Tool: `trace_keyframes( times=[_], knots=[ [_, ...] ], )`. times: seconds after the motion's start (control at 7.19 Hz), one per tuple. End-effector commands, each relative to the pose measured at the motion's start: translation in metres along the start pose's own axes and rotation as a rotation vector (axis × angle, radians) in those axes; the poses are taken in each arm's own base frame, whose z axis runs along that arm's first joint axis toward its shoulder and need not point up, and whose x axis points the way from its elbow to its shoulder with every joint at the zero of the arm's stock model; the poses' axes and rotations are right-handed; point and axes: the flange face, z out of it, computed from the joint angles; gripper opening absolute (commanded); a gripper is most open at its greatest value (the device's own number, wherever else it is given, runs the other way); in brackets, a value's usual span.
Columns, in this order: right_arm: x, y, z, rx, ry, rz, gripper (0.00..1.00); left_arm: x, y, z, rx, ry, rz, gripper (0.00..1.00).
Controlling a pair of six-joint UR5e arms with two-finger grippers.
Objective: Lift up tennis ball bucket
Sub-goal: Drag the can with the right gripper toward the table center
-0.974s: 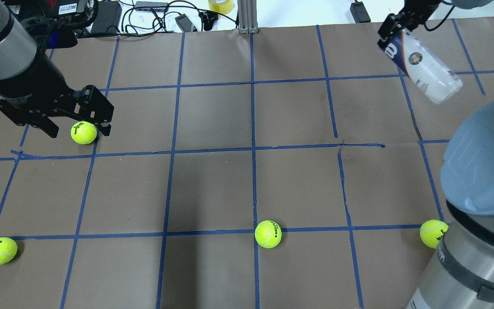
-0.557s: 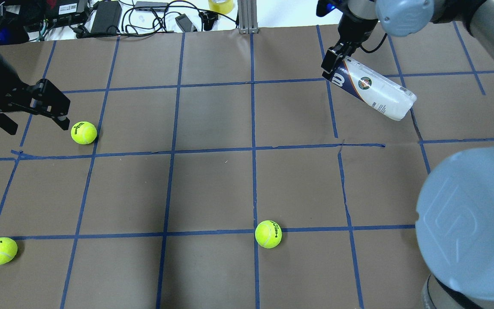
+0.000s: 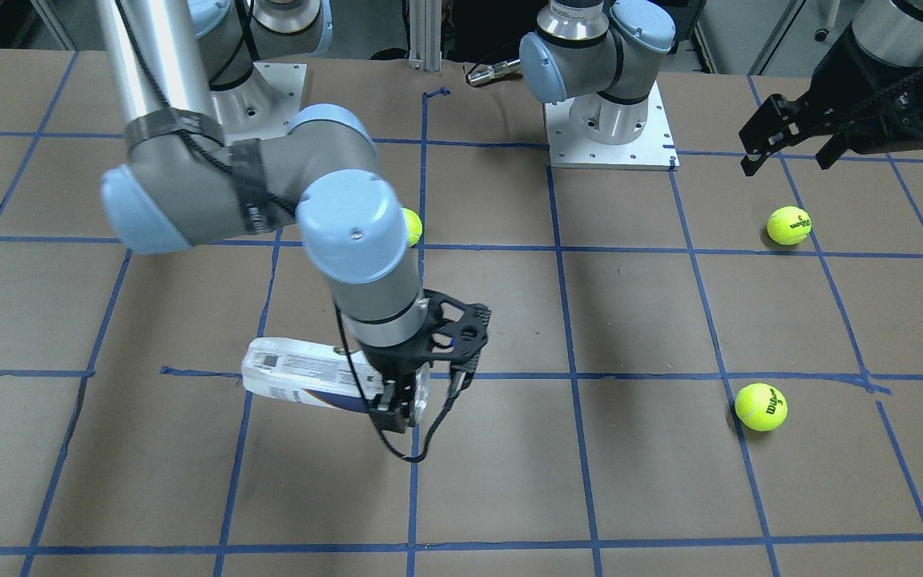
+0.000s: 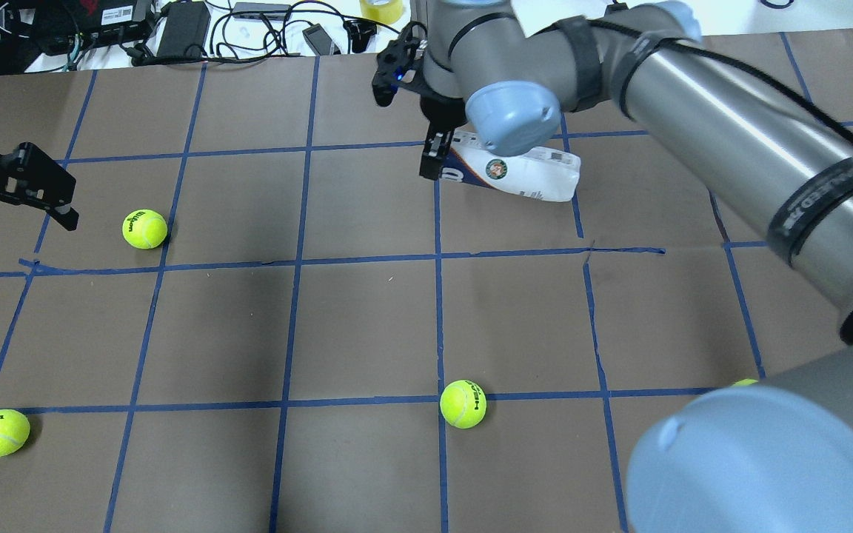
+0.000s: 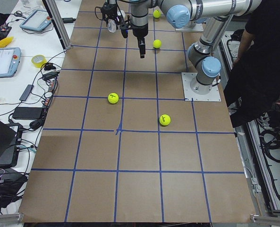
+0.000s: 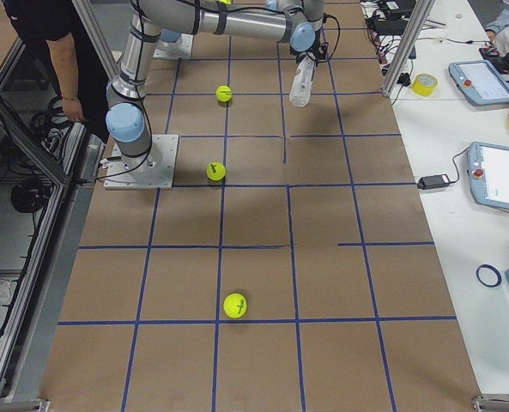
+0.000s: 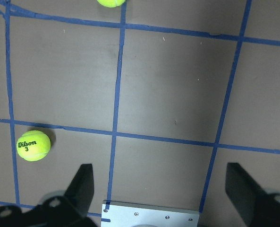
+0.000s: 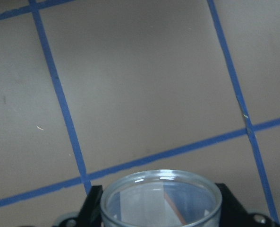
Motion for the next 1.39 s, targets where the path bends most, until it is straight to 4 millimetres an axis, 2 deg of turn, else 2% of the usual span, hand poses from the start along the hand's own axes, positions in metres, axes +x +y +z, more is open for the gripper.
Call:
trace_keyframes(
  times=[0.0, 0.14, 0.28, 0.42, 0.56, 0.7, 0.83, 0.97, 1.25],
  knots=[
    [-0.07, -0.04, 0.053, 0.018, 0.059, -0.183, 0.22, -0.001, -0.001, 0.001, -0.004, -0.004, -0.001, 1.0],
    [-0.076, -0.041, 0.068, 0.012, 0.041, -0.221, 0.22, -0.001, 0.0, 0.001, -0.002, -0.004, -0.001, 1.0],
    [-0.074, -0.044, 0.093, 0.023, 0.04, -0.236, 0.22, -0.001, 0.0, 0.001, -0.004, -0.004, -0.001, 1.0],
    [-0.07, -0.046, 0.093, 0.036, 0.057, -0.262, 0.26, -0.001, 0.0, 0.001, -0.004, -0.004, -0.001, 1.0],
    [-0.071, -0.044, 0.104, 0.03, 0.043, -0.246, 0.3, -0.001, 0.0, 0.001, -0.002, -0.004, -0.001, 1.0],
    [-0.071, -0.045, 0.108, 0.038, 0.036, -0.242, 0.49, -0.001, 0.0, 0.001, -0.004, -0.006, -0.001, 1.0],
    [-0.069, -0.044, 0.107, 0.033, 0.031, -0.142, 0.94, -0.001, 0.0, 0.001, -0.004, -0.006, -0.001, 1.0],
    [-0.067, -0.043, 0.106, 0.034, 0.031, -0.055, 0.99, -0.001, 0.0, 0.001, -0.004, -0.006, -0.001, 1.0],
    [-0.065, -0.046, 0.094, 0.052, 0.051, -0.059, 1.0, -0.001, 0.0, 0.001, -0.002, -0.004, -0.001, 1.0]
  ],
)
